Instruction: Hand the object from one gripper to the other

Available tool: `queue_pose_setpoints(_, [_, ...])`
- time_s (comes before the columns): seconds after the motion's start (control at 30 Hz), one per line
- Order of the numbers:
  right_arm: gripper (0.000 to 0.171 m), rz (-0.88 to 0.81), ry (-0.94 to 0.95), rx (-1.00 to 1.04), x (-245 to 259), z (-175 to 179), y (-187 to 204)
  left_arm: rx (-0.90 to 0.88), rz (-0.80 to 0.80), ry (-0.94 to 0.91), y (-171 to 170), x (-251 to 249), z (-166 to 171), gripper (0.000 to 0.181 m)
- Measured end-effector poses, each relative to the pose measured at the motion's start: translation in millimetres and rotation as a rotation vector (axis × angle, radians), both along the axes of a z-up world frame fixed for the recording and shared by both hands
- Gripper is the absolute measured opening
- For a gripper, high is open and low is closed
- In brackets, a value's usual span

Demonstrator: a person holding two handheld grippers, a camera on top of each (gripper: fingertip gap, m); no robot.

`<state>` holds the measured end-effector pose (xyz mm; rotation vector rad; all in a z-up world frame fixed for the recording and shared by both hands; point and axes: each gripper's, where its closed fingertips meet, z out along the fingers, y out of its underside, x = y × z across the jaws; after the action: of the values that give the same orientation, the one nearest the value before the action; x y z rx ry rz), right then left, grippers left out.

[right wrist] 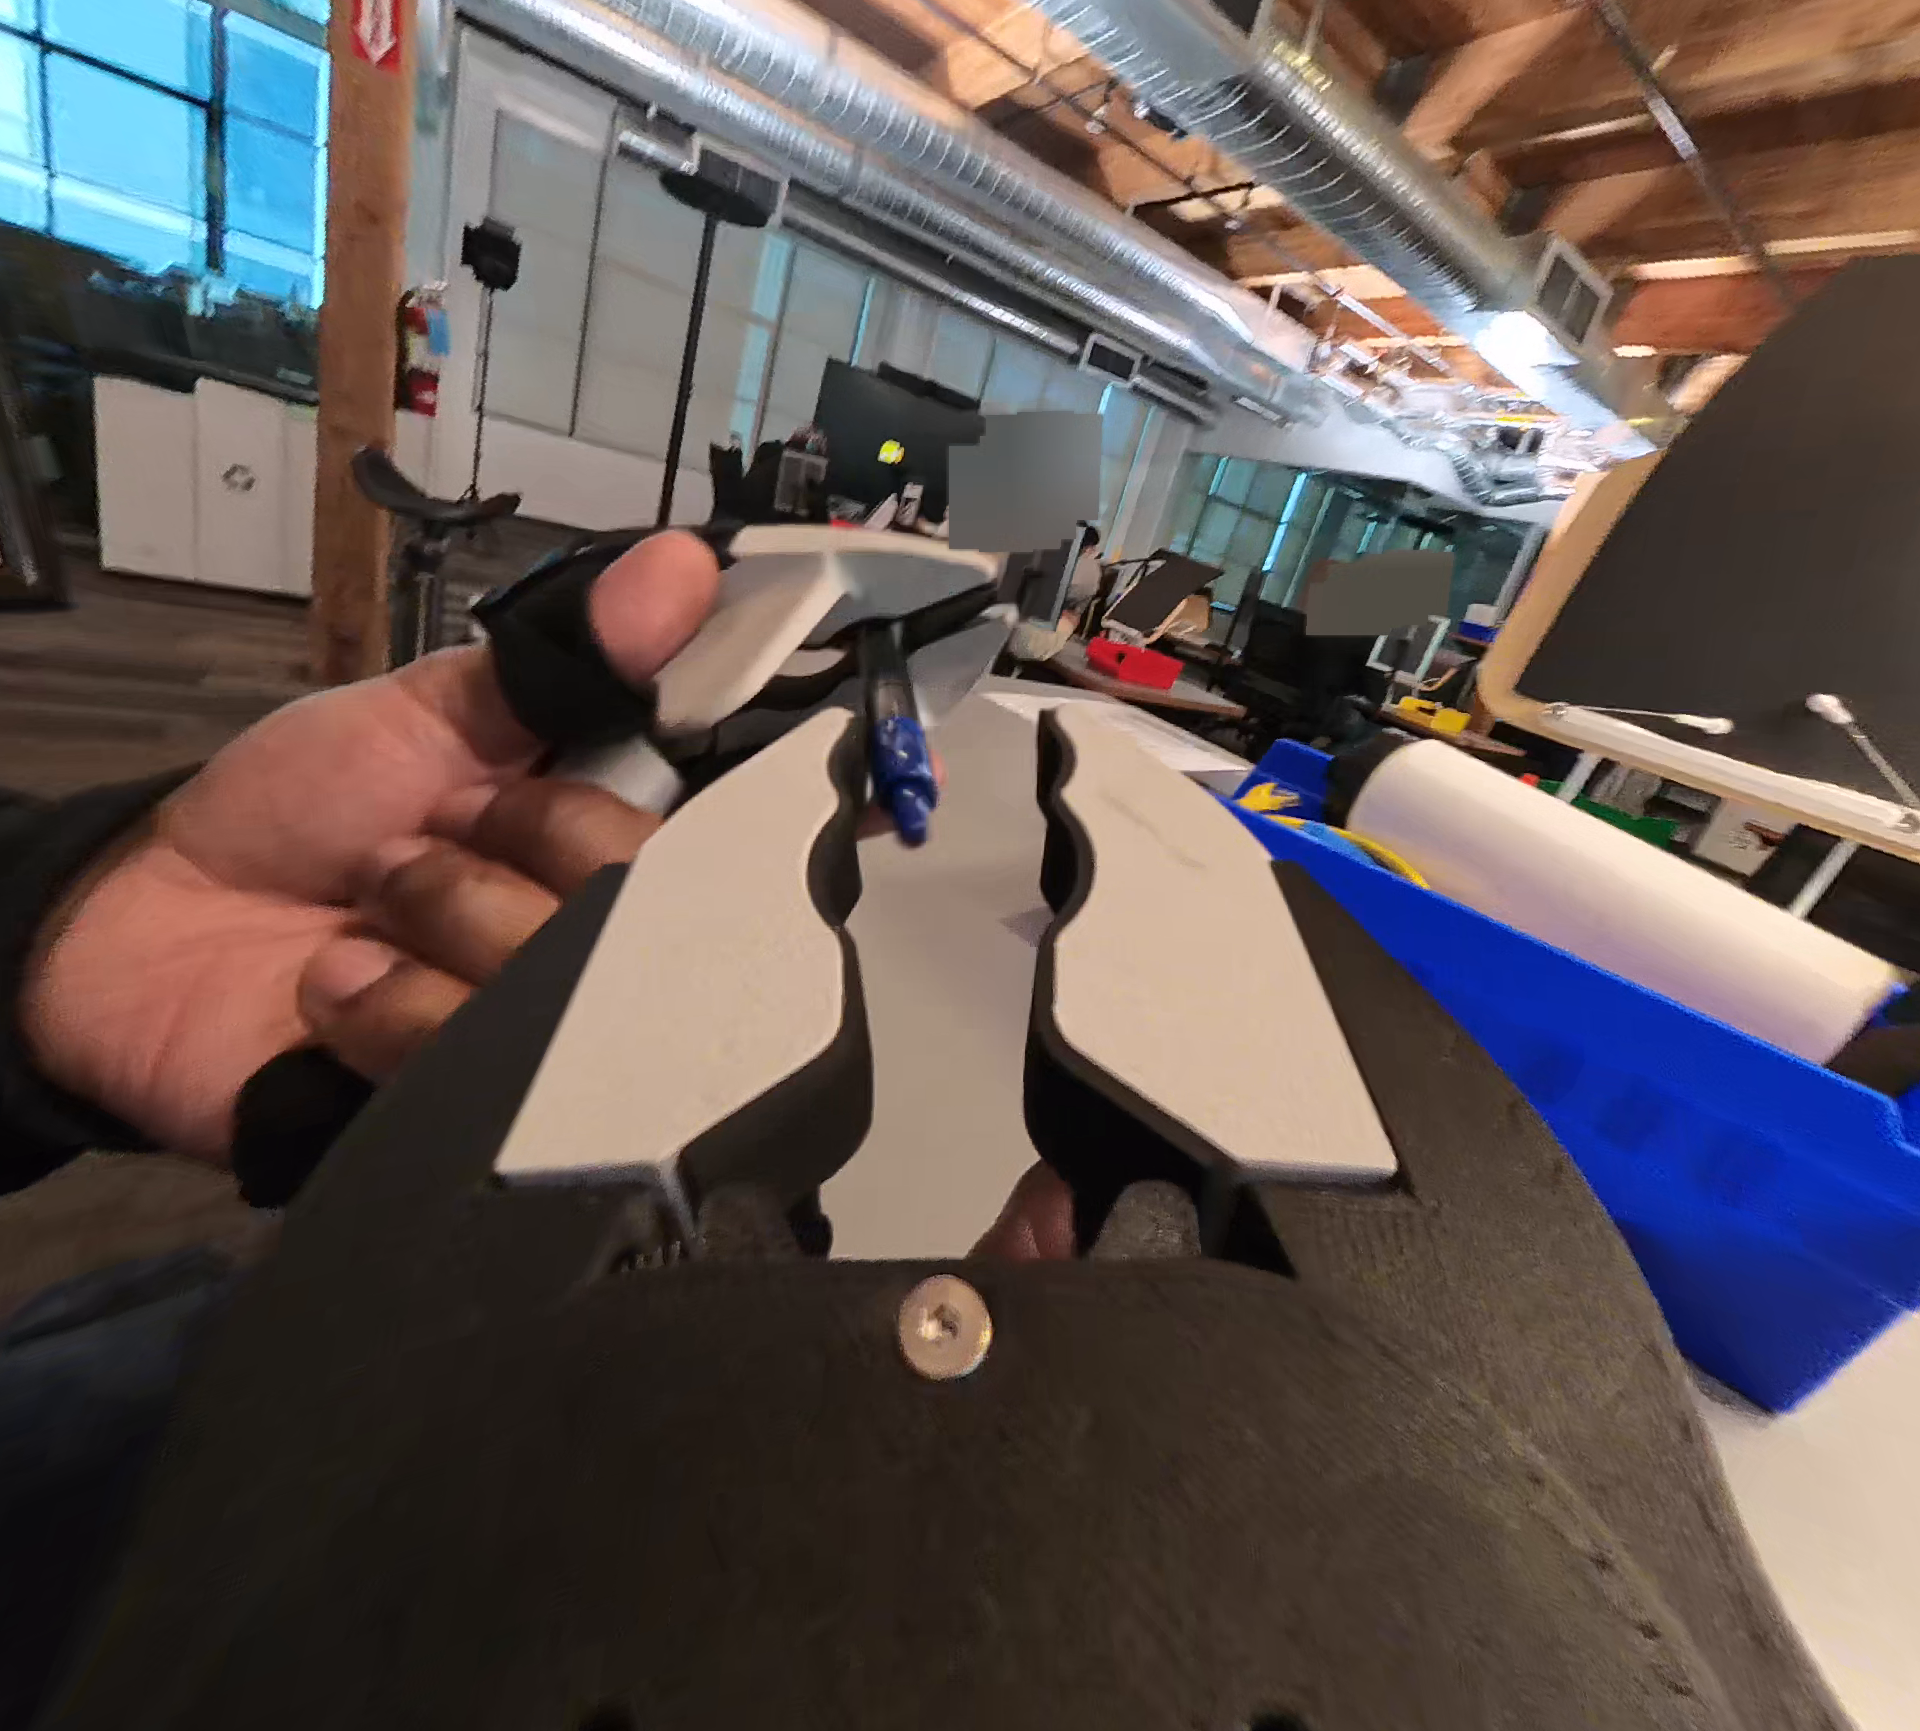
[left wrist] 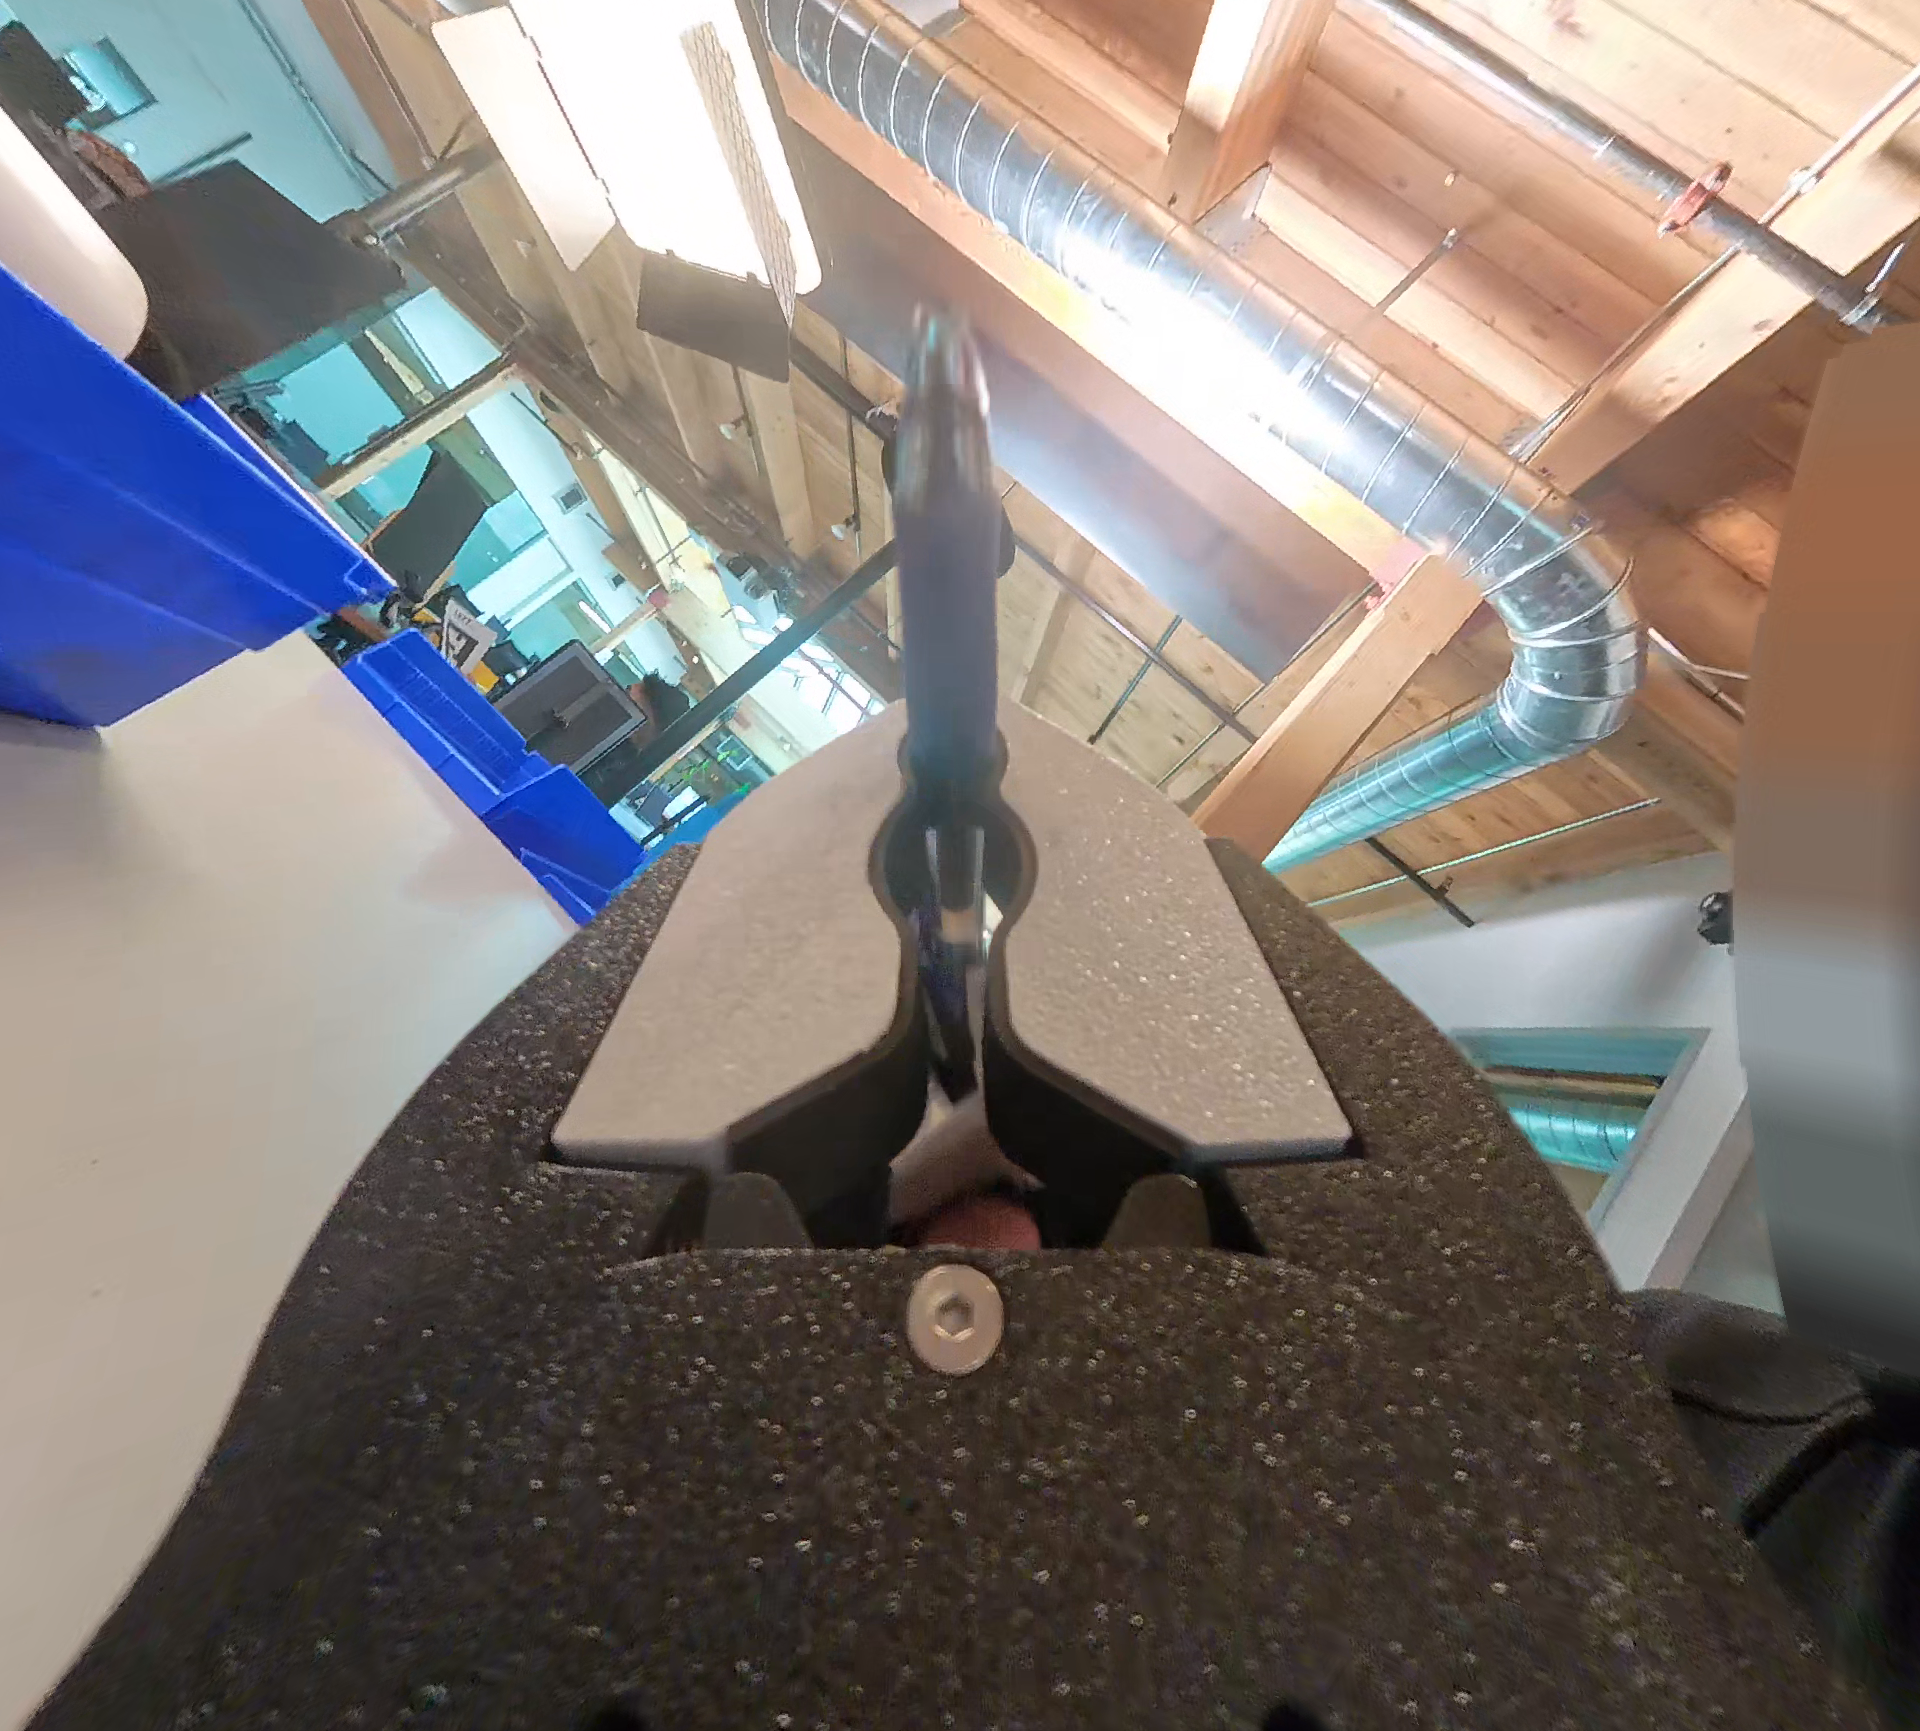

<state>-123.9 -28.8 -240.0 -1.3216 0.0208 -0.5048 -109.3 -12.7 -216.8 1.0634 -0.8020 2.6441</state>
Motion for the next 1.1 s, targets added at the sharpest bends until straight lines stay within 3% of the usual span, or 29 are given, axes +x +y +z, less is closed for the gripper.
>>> queue_pose_setpoints(0.17, [0.032, 0.038, -0.018, -0.008, -1, 2, -4, 0.068, -0.025, 0.002, -6, -5, -6, 0.006])
queue_pose_setpoints(0.33, [0.02, 0.144, -0.025, -0.039, -11, -1, 0, 0.275, -0.067, 0.034, -23, -13, -26, 0.008])
queue_pose_setpoints(0.57, [0.033, 0.14, -0.097, -0.07, -18, -8, -1, 0.009, -0.038, 0.054, 10, -8, -5, 0.005])
queue_pose_setpoints(0.77, [0.033, 0.097, -0.128, -0.108, -17, -16, 3, 0.07, -0.089, 0.092, -9, -7, -18, 0.005])
queue_pose_setpoints(1.1, [0.015, -0.013, -0.21, -0.153, -15, -21, 5, 0.052, -0.13, 0.13, -29, -12, -27, 0.006])
